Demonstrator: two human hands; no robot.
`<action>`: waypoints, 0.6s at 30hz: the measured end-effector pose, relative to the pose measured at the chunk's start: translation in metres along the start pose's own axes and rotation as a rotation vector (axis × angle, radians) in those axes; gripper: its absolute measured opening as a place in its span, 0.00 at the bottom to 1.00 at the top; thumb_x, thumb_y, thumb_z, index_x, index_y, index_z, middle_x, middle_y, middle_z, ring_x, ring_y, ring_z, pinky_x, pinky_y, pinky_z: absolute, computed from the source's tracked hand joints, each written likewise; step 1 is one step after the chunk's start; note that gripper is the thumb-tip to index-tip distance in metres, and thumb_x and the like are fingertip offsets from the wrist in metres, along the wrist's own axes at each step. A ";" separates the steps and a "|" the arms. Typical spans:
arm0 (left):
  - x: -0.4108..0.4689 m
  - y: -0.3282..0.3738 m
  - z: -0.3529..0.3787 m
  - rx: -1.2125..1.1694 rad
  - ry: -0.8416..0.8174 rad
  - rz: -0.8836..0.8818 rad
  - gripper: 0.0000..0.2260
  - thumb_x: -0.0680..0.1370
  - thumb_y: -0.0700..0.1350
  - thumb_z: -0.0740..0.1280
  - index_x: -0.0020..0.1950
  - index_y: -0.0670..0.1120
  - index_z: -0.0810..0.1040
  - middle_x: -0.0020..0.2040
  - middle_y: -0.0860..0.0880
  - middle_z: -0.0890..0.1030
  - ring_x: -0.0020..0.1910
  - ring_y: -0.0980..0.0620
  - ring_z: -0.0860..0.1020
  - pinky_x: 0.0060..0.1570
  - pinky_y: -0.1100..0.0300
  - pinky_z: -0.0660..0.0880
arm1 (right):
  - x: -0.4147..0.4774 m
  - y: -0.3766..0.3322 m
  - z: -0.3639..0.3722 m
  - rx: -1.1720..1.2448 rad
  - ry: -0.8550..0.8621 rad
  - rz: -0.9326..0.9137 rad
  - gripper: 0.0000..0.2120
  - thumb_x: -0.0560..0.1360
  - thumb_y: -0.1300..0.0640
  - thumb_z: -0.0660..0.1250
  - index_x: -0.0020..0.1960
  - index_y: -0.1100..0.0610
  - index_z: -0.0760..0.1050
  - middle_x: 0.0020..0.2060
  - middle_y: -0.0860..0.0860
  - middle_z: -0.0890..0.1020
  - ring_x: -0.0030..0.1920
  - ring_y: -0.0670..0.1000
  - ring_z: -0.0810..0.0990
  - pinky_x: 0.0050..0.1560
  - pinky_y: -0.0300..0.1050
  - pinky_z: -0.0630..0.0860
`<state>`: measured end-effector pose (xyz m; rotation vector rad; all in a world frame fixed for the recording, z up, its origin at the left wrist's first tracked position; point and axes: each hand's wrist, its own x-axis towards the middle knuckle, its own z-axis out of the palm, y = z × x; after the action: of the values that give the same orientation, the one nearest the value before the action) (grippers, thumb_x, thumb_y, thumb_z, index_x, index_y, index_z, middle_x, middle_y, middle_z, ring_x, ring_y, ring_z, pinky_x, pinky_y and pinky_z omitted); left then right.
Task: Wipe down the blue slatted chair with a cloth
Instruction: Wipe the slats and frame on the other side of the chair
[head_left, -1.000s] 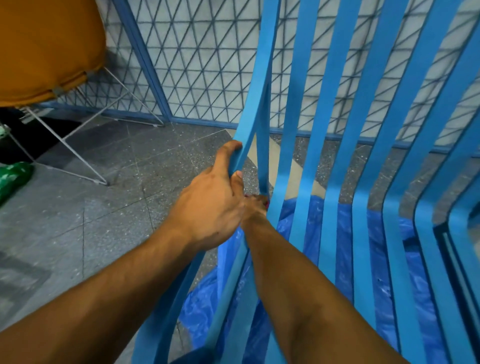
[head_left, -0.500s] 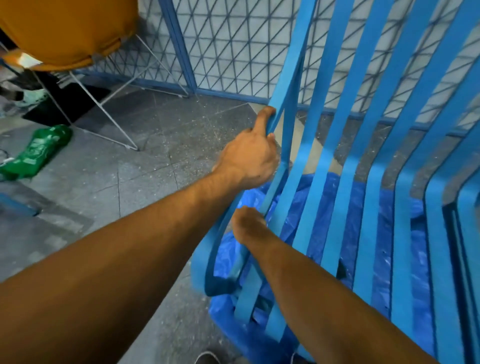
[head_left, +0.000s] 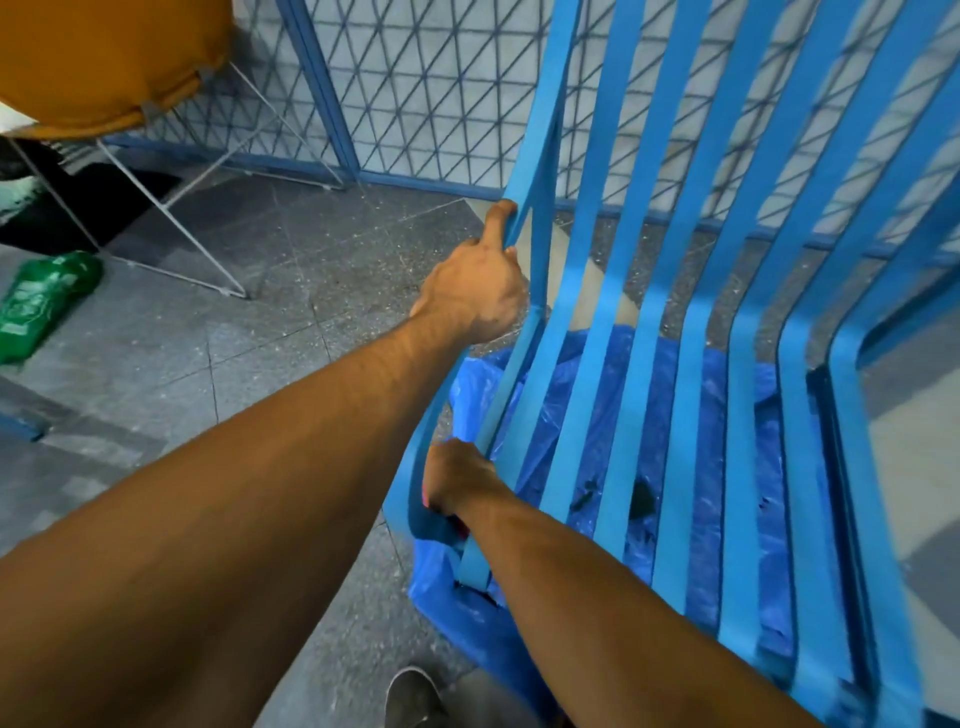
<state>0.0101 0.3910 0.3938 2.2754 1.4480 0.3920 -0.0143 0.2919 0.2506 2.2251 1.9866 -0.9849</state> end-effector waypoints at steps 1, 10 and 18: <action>0.000 -0.001 0.000 0.002 0.003 -0.002 0.23 0.86 0.51 0.51 0.80 0.56 0.50 0.47 0.48 0.75 0.37 0.53 0.75 0.45 0.50 0.75 | -0.001 -0.001 -0.003 0.021 -0.001 0.004 0.16 0.70 0.62 0.73 0.57 0.62 0.80 0.57 0.59 0.83 0.60 0.59 0.81 0.52 0.47 0.79; 0.005 -0.004 0.006 0.038 0.024 0.011 0.22 0.85 0.51 0.51 0.79 0.57 0.52 0.56 0.40 0.78 0.45 0.43 0.75 0.47 0.49 0.71 | -0.023 0.008 -0.014 0.953 0.362 0.270 0.11 0.72 0.54 0.69 0.45 0.60 0.84 0.42 0.59 0.87 0.46 0.62 0.85 0.50 0.56 0.82; 0.000 -0.003 0.003 0.123 0.012 -0.014 0.21 0.83 0.56 0.49 0.76 0.62 0.50 0.61 0.36 0.78 0.54 0.33 0.80 0.56 0.36 0.76 | -0.097 0.065 -0.062 1.557 0.489 0.205 0.08 0.77 0.69 0.67 0.47 0.58 0.82 0.42 0.56 0.85 0.42 0.54 0.81 0.50 0.53 0.78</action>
<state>0.0093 0.3920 0.3894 2.3613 1.5315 0.3203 0.0711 0.2171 0.3181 3.3682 0.8216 -2.7567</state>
